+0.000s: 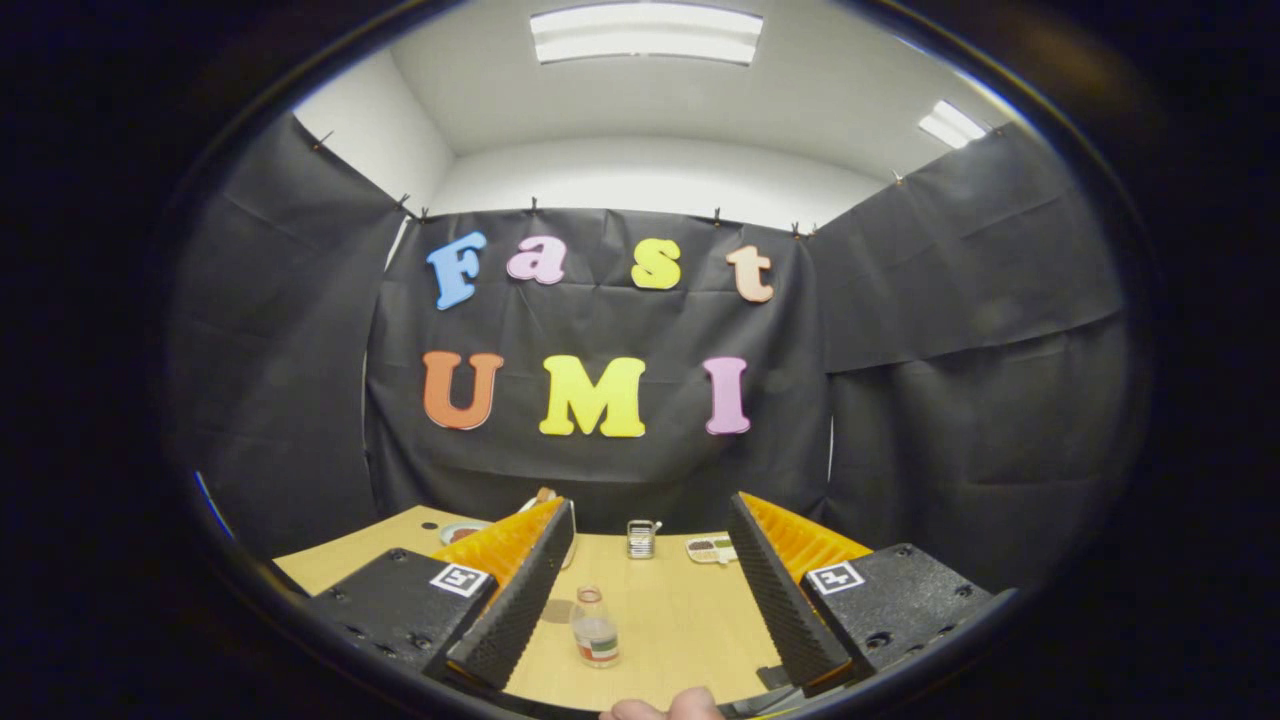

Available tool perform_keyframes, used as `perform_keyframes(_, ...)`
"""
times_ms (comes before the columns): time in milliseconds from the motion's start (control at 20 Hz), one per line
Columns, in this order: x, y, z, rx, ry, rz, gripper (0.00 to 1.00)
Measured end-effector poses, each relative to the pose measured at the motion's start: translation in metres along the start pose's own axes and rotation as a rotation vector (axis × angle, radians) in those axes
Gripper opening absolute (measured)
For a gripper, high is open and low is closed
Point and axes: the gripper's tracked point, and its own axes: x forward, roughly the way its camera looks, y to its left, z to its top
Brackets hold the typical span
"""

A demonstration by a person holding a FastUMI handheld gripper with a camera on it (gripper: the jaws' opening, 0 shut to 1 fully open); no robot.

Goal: Take the bottle from table, then pour the juice into the cup, finally place the bottle on the coaster

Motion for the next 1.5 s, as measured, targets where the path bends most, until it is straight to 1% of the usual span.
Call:
perform_keyframes(650,0.002,0.0,-0.005,0.001,0.007,-0.004,1.0)
perform_keyframes(950,0.006,0.006,-0.013,0.002,0.026,0.01,1.0)
perform_keyframes(1250,0.014,0.013,-0.033,0.0,0.058,0.034,1.0)
perform_keyframes(1350,0.017,0.018,-0.045,-0.007,0.069,0.047,1.0)
perform_keyframes(1500,0.03,0.028,-0.076,-0.023,0.099,0.074,1.0)
